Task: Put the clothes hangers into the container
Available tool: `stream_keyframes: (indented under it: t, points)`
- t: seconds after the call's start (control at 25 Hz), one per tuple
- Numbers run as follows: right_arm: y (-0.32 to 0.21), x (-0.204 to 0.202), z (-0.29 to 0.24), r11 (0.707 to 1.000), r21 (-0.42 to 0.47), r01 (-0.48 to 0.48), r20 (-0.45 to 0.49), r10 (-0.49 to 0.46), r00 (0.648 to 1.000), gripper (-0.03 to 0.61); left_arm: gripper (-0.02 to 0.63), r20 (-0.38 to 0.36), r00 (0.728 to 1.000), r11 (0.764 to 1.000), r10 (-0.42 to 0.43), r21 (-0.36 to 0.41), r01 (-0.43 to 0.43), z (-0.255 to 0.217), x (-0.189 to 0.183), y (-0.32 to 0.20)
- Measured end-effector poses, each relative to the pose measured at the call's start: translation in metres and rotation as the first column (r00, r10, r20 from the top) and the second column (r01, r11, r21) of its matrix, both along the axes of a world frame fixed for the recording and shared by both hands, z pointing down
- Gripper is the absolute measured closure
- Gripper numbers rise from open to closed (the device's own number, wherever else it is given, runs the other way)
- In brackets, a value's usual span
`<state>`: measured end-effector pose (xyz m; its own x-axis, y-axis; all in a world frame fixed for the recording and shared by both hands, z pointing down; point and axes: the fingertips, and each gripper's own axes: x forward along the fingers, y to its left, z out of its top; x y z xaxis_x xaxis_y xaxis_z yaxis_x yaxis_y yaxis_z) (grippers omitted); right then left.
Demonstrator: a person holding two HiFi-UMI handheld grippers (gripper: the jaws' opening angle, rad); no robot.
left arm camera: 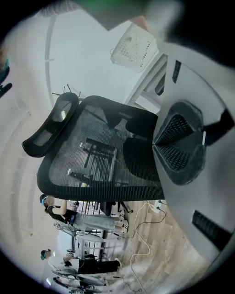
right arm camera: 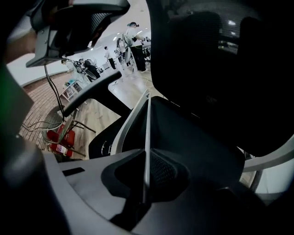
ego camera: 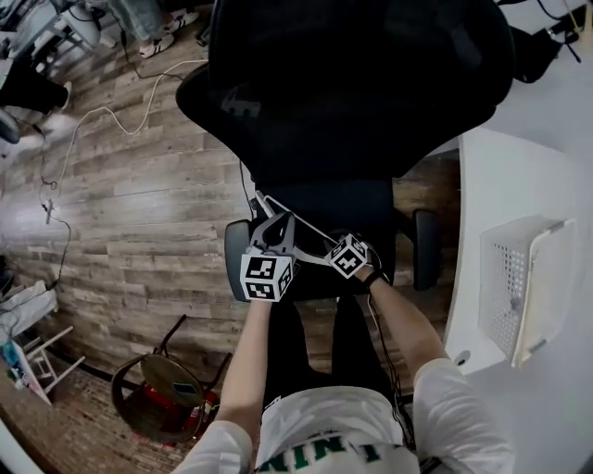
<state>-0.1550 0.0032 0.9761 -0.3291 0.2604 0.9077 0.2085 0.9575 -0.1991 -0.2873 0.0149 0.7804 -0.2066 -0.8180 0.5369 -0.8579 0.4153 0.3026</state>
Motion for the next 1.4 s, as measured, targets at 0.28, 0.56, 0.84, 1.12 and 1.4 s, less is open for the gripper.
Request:
stream_keyframes:
  t: [0.28,0.56,0.84,1.12,1.4]
  points:
    - [-0.027,0.032,-0.071,0.995,0.088,-0.048,0.045,0.045,0.998,0.533,0.601,0.025,0.999,0.999,0.04,0.019,-0.041,-0.045,0.02,-0.007]
    - [-0.045,0.062,-0.166,0.983,0.127,-0.129,0.097,0.117,0.988,0.532,0.601,0.065,0.995,0.996,0.073,0.051,-0.077,-0.103,0.04,-0.001]
    - [-0.056,0.088,-0.27,0.98,0.129,-0.152,0.165,0.13,0.978,0.532,0.601,0.116,0.983,0.983,0.144,0.099,-0.155,-0.165,0.065,-0.008]
    - [-0.079,0.109,-0.362,0.966,0.175,-0.188,0.237,0.144,0.961,0.532,0.601,0.177,0.957,0.953,0.231,0.154,-0.259,-0.225,0.092,-0.028]
    - [-0.119,0.141,-0.445,0.931,0.263,-0.251,0.269,0.179,0.946,0.532,0.601,0.278,0.925,0.933,0.26,0.175,-0.315,-0.29,0.113,-0.052]
